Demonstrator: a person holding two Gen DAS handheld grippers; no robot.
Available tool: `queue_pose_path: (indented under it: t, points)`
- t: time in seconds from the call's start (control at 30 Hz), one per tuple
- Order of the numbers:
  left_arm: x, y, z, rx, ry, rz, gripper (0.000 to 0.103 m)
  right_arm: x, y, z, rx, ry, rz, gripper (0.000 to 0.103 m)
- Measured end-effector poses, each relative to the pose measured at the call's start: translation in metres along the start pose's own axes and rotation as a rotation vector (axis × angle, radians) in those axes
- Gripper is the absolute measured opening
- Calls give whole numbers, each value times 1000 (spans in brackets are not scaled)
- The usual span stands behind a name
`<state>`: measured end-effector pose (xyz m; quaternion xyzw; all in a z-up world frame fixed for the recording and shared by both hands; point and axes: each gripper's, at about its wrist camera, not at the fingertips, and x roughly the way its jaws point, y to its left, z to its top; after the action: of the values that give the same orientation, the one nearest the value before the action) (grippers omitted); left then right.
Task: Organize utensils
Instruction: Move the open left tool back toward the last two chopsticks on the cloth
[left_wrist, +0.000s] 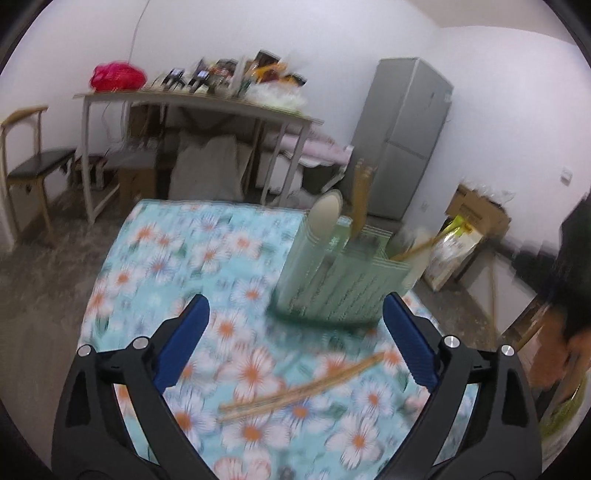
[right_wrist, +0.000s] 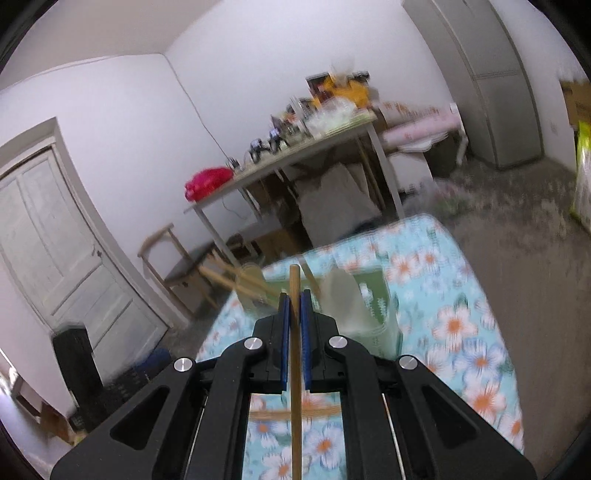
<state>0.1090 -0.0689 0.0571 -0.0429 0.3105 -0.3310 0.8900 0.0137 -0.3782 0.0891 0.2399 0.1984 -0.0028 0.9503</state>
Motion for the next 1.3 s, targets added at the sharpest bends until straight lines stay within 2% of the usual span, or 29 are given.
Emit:
queue_pose_path:
  t: [0.2, 0.5, 0.63, 0.73, 0.97, 1.17, 1.23, 1.27, 1.3]
  points:
    - [2, 12, -30, -36, 65, 57, 94, -8, 25, 42, -69, -149, 29, 6]
    - [-8, 17, -36, -31, 23, 114, 95, 10, 54, 81, -112, -401, 2, 6]
    - [-11, 22, -37, -52, 17, 135, 95, 35, 64, 89, -147, -490, -62, 6]
    - [-11, 28, -39, -70, 22, 146, 95, 57, 68, 87, -171, -521, -99, 6]
    - [-12, 41, -41, -109, 21, 158, 95, 113, 68, 55, -274, -488, -245, 6]
    - [-12, 50, -41, -128, 20, 168, 95, 105, 55, 33, -259, -439, -244, 8]
    - [-12, 52, -41, -131, 18, 162, 95, 93, 48, 32, -230, -414, -236, 17]
    - [-12, 52, -41, -130, 13, 153, 95, 87, 45, 31, -213, -410, -230, 32]
    - [-12, 52, -42, -129, 8, 140, 95, 78, 41, 30, -193, -411, -216, 41]
